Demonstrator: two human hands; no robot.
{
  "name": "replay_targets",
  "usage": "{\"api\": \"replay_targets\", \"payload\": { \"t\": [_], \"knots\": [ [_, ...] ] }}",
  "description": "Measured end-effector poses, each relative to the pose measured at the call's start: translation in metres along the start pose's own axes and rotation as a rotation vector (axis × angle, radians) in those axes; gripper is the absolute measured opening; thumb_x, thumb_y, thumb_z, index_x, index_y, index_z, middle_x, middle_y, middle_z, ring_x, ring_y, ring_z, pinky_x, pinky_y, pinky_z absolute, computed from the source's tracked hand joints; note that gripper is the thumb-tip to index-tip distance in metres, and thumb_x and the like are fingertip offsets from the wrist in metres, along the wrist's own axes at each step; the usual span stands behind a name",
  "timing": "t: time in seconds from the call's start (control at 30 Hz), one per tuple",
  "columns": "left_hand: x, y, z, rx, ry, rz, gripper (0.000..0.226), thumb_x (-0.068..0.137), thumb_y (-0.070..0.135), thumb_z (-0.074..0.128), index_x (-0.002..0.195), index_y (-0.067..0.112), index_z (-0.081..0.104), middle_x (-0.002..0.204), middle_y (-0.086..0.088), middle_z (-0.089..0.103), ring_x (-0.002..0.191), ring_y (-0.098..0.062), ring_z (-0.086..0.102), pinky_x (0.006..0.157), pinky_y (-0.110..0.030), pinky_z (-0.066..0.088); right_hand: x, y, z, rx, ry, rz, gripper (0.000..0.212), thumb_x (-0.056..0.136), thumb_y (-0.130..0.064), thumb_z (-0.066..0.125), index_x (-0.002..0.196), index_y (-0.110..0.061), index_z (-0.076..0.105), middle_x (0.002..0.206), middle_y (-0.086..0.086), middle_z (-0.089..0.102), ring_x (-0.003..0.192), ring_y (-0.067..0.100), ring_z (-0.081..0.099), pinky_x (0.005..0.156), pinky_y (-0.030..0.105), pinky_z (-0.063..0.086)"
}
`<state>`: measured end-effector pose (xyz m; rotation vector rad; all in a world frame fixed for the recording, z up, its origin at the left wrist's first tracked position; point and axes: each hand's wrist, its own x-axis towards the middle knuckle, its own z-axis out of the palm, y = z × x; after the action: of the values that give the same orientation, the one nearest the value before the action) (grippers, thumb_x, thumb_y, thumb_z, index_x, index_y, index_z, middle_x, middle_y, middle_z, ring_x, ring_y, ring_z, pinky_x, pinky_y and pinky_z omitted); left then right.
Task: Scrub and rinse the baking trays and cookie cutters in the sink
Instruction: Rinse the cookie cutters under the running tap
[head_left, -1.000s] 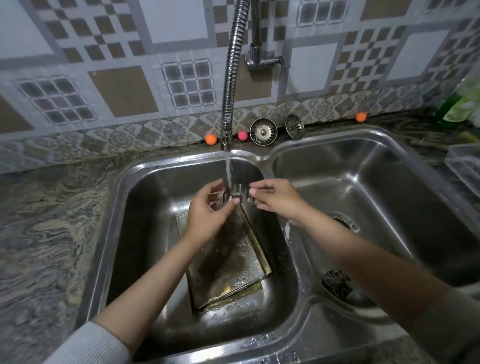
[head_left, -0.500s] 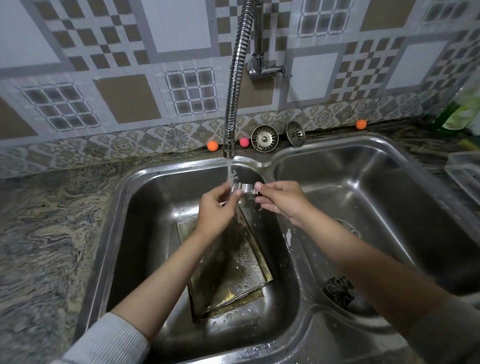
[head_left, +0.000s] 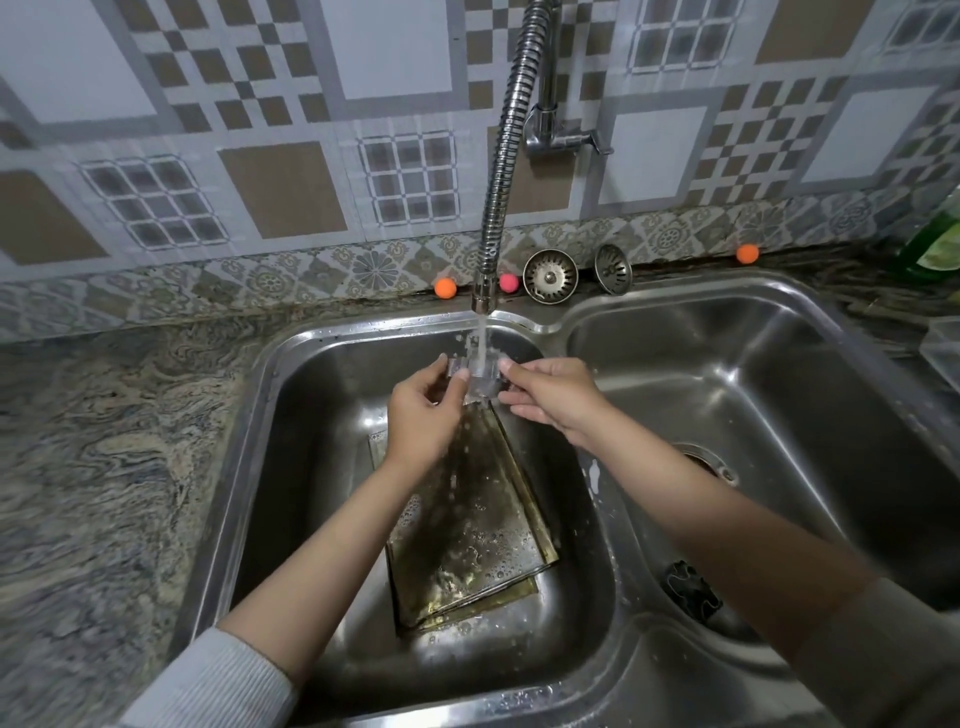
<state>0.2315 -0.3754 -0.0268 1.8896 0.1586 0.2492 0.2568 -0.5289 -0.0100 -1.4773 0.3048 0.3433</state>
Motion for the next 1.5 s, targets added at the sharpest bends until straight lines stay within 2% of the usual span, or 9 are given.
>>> {"api": "replay_targets", "payload": {
  "t": [0.2, 0.37, 0.57, 0.63, 0.7, 0.87, 1.0, 1.2, 1.5],
  "knots": [
    [0.0, -0.003, -0.01, 0.011, 0.058, -0.014, 0.047, 0.088, 0.025, 0.065, 0.128, 0.002, 0.055, 0.13, -0.008, 0.059, 0.114, -0.008, 0.055, 0.096, -0.019, 0.042, -0.003, -0.003, 0.01, -0.016, -0.036, 0.021, 0.031, 0.082, -0.031, 0.072, 0.097, -0.005, 0.066, 0.084, 0.007, 0.07, 0.076, 0.014, 0.07, 0.067, 0.022, 0.057],
    [0.0, -0.003, -0.012, -0.006, 0.083, -0.005, 0.044, 0.089, 0.025, 0.063, 0.126, 0.001, 0.058, 0.124, -0.01, 0.063, 0.115, -0.015, 0.059, 0.101, -0.029, 0.046, -0.004, -0.003, 0.013, 0.065, -0.021, 0.07, 0.02, 0.085, -0.024, 0.069, 0.095, -0.007, 0.064, 0.088, 0.008, 0.067, 0.078, 0.015, 0.069, 0.073, 0.024, 0.058],
    [-0.001, 0.003, -0.004, -0.003, 0.058, 0.014, 0.043, 0.091, 0.023, 0.061, 0.129, 0.004, 0.055, 0.126, -0.004, 0.061, 0.099, 0.0, 0.058, 0.08, 0.001, 0.041, -0.004, -0.003, 0.006, 0.125, -0.011, 0.052, 0.011, 0.083, -0.018, 0.071, 0.09, -0.01, 0.067, 0.091, 0.009, 0.071, 0.088, 0.017, 0.068, 0.087, 0.029, 0.054],
    [-0.002, 0.005, 0.0, 0.019, 0.037, 0.04, 0.042, 0.093, 0.021, 0.058, 0.132, 0.007, 0.053, 0.13, -0.003, 0.058, 0.11, -0.006, 0.057, 0.079, 0.003, 0.04, -0.003, -0.003, 0.005, 0.131, 0.0, 0.04, 0.012, 0.082, -0.017, 0.072, 0.09, -0.01, 0.067, 0.091, 0.007, 0.071, 0.088, 0.016, 0.067, 0.087, 0.028, 0.053],
    [-0.002, 0.005, 0.003, 0.033, 0.029, 0.072, 0.04, 0.094, 0.019, 0.056, 0.132, 0.008, 0.053, 0.132, -0.004, 0.057, 0.118, -0.011, 0.054, 0.082, 0.0, 0.041, -0.002, -0.003, 0.005, 0.139, 0.011, 0.025, 0.016, 0.081, -0.017, 0.073, 0.094, -0.009, 0.068, 0.092, 0.006, 0.071, 0.091, 0.016, 0.067, 0.084, 0.026, 0.053],
    [-0.004, 0.006, 0.009, 0.118, -0.006, 0.1, 0.042, 0.093, 0.028, 0.057, 0.131, 0.009, 0.054, 0.136, -0.007, 0.054, 0.122, -0.015, 0.051, 0.105, -0.032, 0.041, -0.004, -0.002, 0.004, 0.067, 0.087, -0.041, 0.027, 0.077, -0.02, 0.077, 0.101, -0.01, 0.068, 0.093, 0.003, 0.072, 0.086, 0.012, 0.067, 0.076, 0.023, 0.054],
    [-0.005, 0.006, 0.013, 0.174, -0.044, 0.065, 0.06, 0.089, 0.041, 0.059, 0.137, 0.007, 0.047, 0.129, -0.005, 0.046, 0.124, -0.01, 0.043, 0.103, -0.016, 0.03, -0.005, 0.002, 0.007, 0.048, 0.177, -0.174, 0.025, 0.076, -0.014, 0.077, 0.099, -0.007, 0.068, 0.087, 0.006, 0.071, 0.07, 0.005, 0.065, 0.06, 0.013, 0.049],
    [-0.003, 0.003, 0.012, 0.116, -0.007, -0.013, 0.066, 0.091, 0.046, 0.055, 0.14, 0.005, 0.043, 0.145, -0.009, 0.044, 0.131, -0.017, 0.043, 0.108, -0.039, 0.04, -0.01, 0.005, 0.004, 0.016, 0.17, -0.331, 0.02, 0.076, -0.003, 0.075, 0.096, -0.005, 0.071, 0.082, -0.001, 0.071, 0.071, 0.004, 0.068, 0.067, 0.013, 0.051],
    [-0.013, 0.005, 0.005, -0.069, -0.036, -0.075, 0.053, 0.097, 0.029, 0.05, 0.143, 0.008, 0.037, 0.148, -0.004, 0.04, 0.134, -0.009, 0.037, 0.107, -0.017, 0.03, -0.008, 0.013, 0.006, 0.036, 0.073, -0.318, 0.033, 0.075, -0.006, 0.077, 0.106, -0.006, 0.068, 0.096, 0.005, 0.071, 0.09, 0.013, 0.068, 0.085, 0.023, 0.053]
  ]
}}
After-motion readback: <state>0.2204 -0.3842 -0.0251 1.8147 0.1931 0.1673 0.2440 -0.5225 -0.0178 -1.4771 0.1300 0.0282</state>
